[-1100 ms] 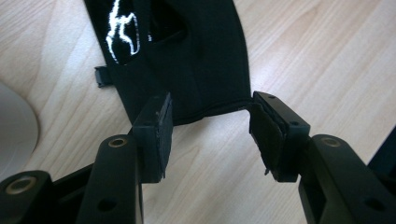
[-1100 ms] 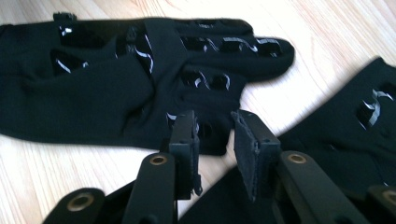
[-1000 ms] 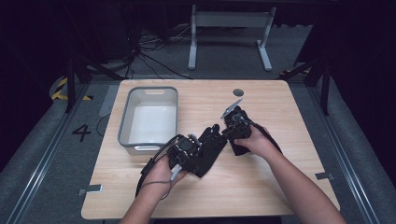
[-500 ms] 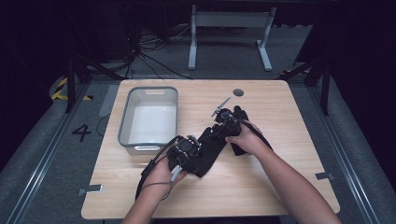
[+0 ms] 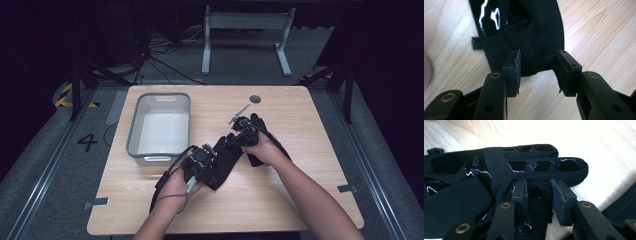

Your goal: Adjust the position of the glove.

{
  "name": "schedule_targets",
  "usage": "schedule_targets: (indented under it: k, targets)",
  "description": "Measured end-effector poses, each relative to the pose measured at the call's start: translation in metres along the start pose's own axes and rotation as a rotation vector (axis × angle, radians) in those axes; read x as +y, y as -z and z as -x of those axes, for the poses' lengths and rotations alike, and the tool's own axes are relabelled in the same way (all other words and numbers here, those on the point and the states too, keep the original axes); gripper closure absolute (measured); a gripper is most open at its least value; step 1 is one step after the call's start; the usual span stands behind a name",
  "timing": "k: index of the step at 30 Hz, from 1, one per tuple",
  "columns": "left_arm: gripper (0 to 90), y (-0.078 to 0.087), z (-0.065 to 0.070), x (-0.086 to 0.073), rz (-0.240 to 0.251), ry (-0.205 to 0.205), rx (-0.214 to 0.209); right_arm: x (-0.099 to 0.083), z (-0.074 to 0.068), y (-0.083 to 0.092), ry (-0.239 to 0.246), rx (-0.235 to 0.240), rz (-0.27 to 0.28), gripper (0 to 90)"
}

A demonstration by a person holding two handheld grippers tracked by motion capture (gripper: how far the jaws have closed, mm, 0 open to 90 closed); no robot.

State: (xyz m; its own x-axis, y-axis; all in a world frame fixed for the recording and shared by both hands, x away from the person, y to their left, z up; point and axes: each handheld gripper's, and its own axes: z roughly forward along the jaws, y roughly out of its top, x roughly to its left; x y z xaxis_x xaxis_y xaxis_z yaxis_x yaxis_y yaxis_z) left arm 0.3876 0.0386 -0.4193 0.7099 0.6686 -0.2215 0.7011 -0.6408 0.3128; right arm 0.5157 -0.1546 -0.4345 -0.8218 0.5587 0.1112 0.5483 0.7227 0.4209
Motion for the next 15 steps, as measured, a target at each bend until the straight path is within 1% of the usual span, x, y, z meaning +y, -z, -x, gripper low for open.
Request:
schedule_targets:
  k: [2,3,4,7,8,11,13,14,15]
  targets:
    - [56.2,-0.003,0.001,0.002,-0.007,0.001,0.001,0.001,-0.001,0.000,-0.003,-0.007,-0.002,70.3]
    - [54.8,-0.005,0.001,0.003,-0.007,0.006,0.008,0.001,-0.002,0.000,-0.004,-0.006,-0.004,71.4]
    - [53.6,-0.008,0.002,0.004,-0.013,0.007,0.025,0.001,-0.002,0.000,-0.005,-0.004,-0.004,72.3]
    - [53.6,-0.014,0.004,0.007,-0.042,-0.002,0.043,0.000,-0.002,0.000,-0.001,0.001,-0.003,73.6]
    - [53.9,-0.016,0.005,0.007,-0.047,-0.015,0.056,0.000,-0.002,-0.001,-0.003,0.002,0.001,73.9]
    - [59.0,-0.016,0.005,0.007,-0.047,-0.014,0.078,0.000,-0.002,0.000,-0.003,0.001,0.001,74.2]
    - [62.4,-0.017,0.005,0.007,-0.043,-0.015,0.081,0.000,-0.002,0.000,-0.002,0.001,0.000,74.4]
    - [63.7,-0.017,0.005,0.007,-0.041,-0.021,0.089,0.000,-0.003,0.000,-0.002,-0.001,0.000,75.1]
    - [63.7,-0.017,0.007,0.007,-0.045,-0.035,0.103,0.000,-0.003,0.000,-0.002,-0.001,0.000,75.1]
